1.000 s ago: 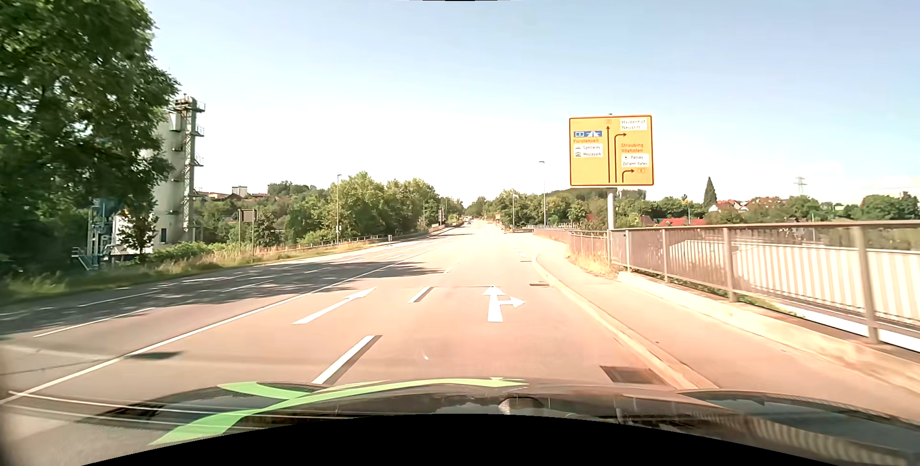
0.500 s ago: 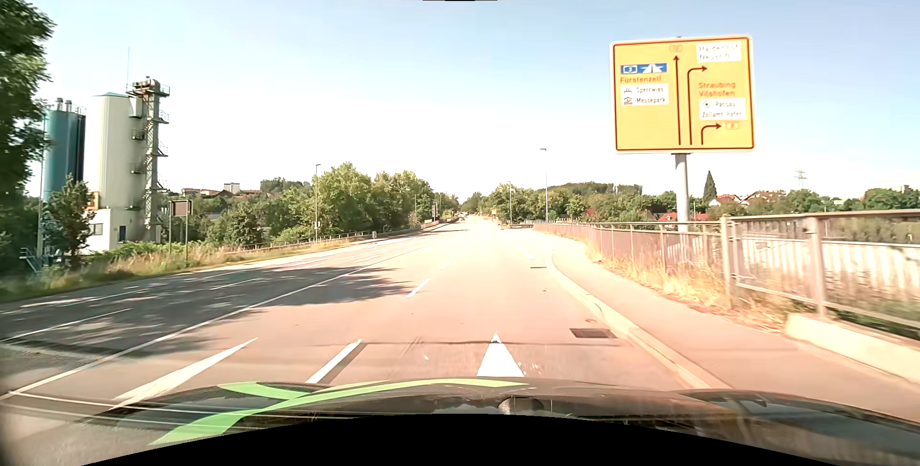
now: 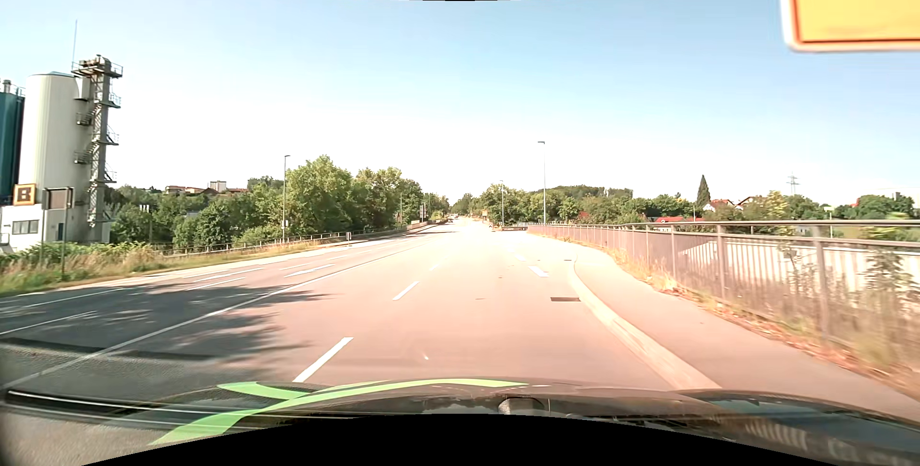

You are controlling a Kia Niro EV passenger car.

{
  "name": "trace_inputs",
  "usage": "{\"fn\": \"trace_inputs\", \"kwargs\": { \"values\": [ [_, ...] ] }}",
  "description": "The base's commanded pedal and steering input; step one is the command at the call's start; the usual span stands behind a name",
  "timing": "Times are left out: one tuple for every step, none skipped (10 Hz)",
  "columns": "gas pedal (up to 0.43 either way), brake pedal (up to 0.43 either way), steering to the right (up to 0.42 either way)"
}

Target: Follow the waypoints while adhering to traffic rules and regulations

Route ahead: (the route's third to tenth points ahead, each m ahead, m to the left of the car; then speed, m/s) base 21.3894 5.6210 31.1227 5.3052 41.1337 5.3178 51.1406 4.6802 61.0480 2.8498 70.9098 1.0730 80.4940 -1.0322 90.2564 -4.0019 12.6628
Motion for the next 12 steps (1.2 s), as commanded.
{"fn": "trace_inputs", "kwargs": {
  "values": [
    [0.130, 0.000, 0.025],
    [0.130, 0.000, 0.027],
    [0.130, 0.000, 0.030],
    [0.130, 0.000, 0.031],
    [0.130, 0.000, 0.031],
    [0.130, 0.000, 0.030],
    [0.130, 0.000, 0.029],
    [0.130, 0.000, 0.027],
    [0.138, 0.000, 0.023],
    [0.138, 0.000, 0.021],
    [0.138, 0.000, 0.021],
    [0.138, 0.000, 0.019]
  ]
}}
